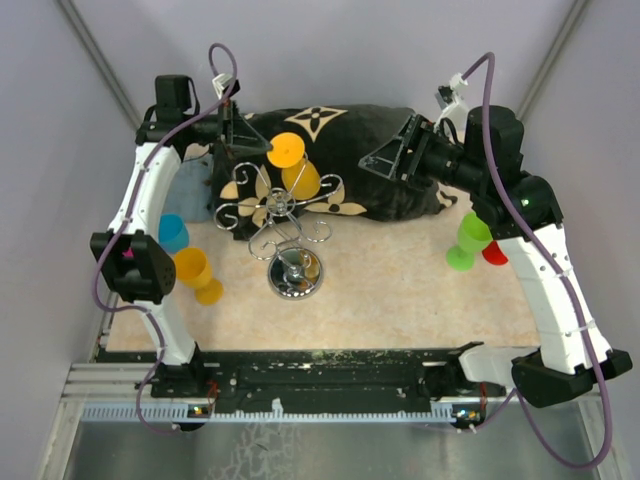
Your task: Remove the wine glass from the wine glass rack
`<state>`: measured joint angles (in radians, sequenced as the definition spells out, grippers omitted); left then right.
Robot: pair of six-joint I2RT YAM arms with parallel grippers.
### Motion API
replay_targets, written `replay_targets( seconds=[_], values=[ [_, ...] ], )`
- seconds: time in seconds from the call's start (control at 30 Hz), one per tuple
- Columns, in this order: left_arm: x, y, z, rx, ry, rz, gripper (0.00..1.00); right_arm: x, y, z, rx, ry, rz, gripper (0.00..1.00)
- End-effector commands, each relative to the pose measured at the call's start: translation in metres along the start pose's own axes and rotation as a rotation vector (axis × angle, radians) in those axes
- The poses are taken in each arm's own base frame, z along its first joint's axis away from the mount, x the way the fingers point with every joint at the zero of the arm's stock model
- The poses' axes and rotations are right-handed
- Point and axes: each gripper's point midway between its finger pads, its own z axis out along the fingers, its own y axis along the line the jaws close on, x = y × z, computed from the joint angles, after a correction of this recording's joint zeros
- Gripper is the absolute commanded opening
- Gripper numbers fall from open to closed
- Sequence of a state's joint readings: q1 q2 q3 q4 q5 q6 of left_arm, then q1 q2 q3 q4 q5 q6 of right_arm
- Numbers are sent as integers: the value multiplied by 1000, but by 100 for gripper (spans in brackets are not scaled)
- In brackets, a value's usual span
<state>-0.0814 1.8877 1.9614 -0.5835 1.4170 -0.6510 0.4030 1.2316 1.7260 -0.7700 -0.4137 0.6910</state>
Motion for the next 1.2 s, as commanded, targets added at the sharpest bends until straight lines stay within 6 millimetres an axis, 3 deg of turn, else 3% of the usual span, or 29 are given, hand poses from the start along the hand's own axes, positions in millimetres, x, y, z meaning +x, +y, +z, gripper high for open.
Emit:
replay_targets(
  seconds=[0.0, 0.37, 1.17],
  values=[
    [2, -12, 8, 19, 21, 48, 0, -12, 17, -8, -59, -52, -44, 62],
    [3, -9, 20, 32, 47, 63, 0, -10, 18, -14, -55, -53, -48, 62],
    [-2, -6, 26, 44, 61, 78, 0, -13, 19, -10, -59, -52, -51, 62]
  ],
)
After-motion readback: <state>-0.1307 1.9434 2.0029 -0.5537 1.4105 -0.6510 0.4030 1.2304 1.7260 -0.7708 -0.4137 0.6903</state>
